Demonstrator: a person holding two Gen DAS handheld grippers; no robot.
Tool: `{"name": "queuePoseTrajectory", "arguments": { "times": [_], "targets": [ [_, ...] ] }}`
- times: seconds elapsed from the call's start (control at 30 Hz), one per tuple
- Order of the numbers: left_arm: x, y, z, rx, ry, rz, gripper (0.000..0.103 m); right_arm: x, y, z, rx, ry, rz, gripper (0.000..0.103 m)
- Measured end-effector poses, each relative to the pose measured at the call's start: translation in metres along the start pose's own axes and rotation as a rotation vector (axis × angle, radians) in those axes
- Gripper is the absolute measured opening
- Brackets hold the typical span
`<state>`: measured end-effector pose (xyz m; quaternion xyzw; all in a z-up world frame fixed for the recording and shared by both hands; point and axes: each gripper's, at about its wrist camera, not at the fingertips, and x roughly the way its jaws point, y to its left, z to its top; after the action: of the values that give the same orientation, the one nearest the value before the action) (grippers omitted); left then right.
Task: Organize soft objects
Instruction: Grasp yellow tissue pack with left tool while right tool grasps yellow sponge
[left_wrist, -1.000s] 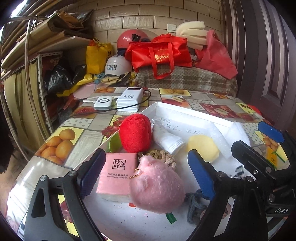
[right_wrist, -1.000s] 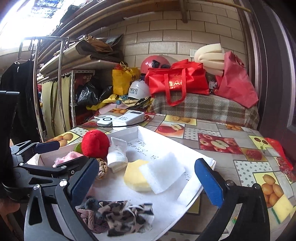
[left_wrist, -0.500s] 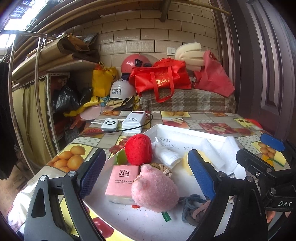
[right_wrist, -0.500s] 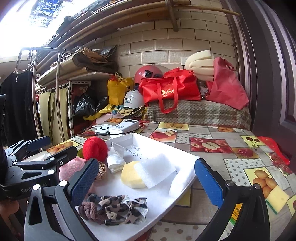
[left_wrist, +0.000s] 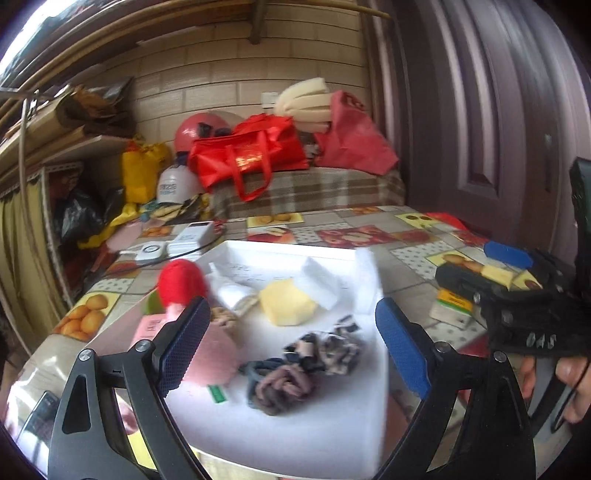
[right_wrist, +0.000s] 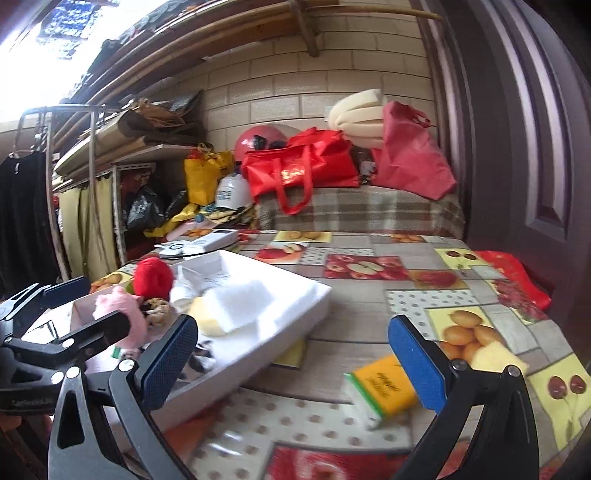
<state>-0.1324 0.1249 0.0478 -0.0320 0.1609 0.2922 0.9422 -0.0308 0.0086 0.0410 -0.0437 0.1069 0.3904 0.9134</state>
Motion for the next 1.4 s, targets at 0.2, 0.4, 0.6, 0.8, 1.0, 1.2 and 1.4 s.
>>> {"name": "queuePoseTrajectory", "arguments": {
  "times": [0.2,0.4,0.6,0.8,1.0,1.2,1.4],
  "targets": [
    [0.013,-0.038,0.003,0.050,0.078,-0.112,0.092,-0.016,-0.064,-0.004,0.066,0.018,-0.138,0.103],
    [0.038,-0.107,0.003,0.215,0.177,-0.241,0.092,-0.018,-0.137,-0.007,0.144,0.087,-0.266,0.103],
    [0.090,-0.149,0.016,0.235,0.261,-0.299,0.092,0.023,-0.187,-0.019,0.197,0.355,-0.179,0.103],
    [0.133,-0.174,0.022,0.281,0.344,-0.296,0.092,0.046,-0.183,-0.029,0.142,0.492,-0.207,0.103],
    [0.156,-0.191,0.019,0.330,0.419,-0.325,0.092,0.057,-0.174,-0.034,0.078,0.566,-0.224,0.096],
    [0.163,-0.195,0.014,0.337,0.467,-0.354,0.054,0.056,-0.167,-0.030,0.028,0.539,-0.215,0.048],
    [0.141,-0.202,0.014,0.394,0.365,-0.376,0.049,0.057,-0.156,-0.026,-0.034,0.512,-0.233,0.042]
  ]
}}
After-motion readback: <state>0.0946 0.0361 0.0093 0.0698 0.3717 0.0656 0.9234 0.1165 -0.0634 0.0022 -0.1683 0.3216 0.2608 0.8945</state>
